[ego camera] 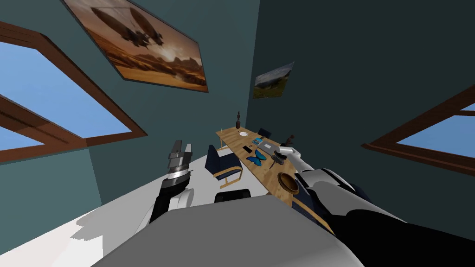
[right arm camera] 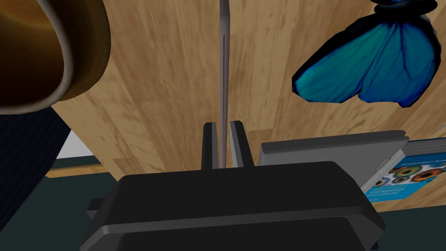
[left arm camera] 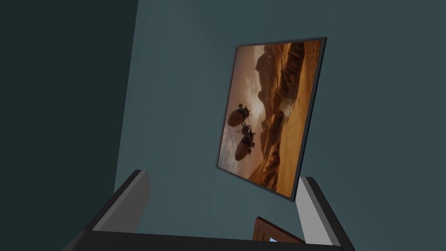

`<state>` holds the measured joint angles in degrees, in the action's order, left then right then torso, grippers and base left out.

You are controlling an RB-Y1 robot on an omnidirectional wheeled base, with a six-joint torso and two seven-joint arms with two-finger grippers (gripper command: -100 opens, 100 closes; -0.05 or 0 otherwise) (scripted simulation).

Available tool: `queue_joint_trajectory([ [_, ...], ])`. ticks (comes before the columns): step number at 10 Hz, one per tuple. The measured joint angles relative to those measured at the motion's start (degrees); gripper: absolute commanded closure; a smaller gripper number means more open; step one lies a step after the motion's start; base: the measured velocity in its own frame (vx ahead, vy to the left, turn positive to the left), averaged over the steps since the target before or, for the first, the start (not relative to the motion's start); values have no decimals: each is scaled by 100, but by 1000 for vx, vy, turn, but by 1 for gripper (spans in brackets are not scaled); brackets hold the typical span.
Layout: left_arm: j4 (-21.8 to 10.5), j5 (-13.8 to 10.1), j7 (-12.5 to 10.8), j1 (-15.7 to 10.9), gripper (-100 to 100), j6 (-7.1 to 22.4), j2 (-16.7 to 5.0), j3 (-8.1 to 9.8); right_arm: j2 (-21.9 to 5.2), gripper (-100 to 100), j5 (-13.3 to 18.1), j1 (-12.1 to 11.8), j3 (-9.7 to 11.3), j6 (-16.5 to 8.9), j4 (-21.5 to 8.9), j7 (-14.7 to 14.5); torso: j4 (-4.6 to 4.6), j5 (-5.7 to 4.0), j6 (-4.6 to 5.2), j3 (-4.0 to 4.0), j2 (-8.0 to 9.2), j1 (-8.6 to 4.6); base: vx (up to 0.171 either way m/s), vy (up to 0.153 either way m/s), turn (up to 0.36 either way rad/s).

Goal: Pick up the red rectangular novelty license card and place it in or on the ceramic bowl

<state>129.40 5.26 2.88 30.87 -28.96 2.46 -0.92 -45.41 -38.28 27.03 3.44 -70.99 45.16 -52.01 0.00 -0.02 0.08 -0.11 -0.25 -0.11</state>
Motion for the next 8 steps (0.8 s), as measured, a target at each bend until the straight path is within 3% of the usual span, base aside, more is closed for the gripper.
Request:
queue_joint_trajectory([
  [2,0,0,0,0,0,0,0,0,245,100,312,193,-346,-242,-150,-283,-2,1,0,-2,-3,11,31,56,-103],
  [4,0,0,0,1,0,0,0,1,461,100,573,379,-578,-351,-334,-599,-3,2,4,-5,-8,11,52,64,-285],
  [6,0,0,0,0,0,0,0,0,657,100,863,555,-797,-435,-581,-919,-1,0,-9,-2,-4,2,11,24,-13],
  [7,0,0,0,0,0,0,0,0,664,0,872,559,-802,-433,-593,-957,1,0,-8,1,1,-7,0,0,0],
  [8,0,0,0,0,0,0,0,0,664,100,871,559,-802,-433,-591,-953,1,-1,-7,2,4,-12,-18,22,-52],
])
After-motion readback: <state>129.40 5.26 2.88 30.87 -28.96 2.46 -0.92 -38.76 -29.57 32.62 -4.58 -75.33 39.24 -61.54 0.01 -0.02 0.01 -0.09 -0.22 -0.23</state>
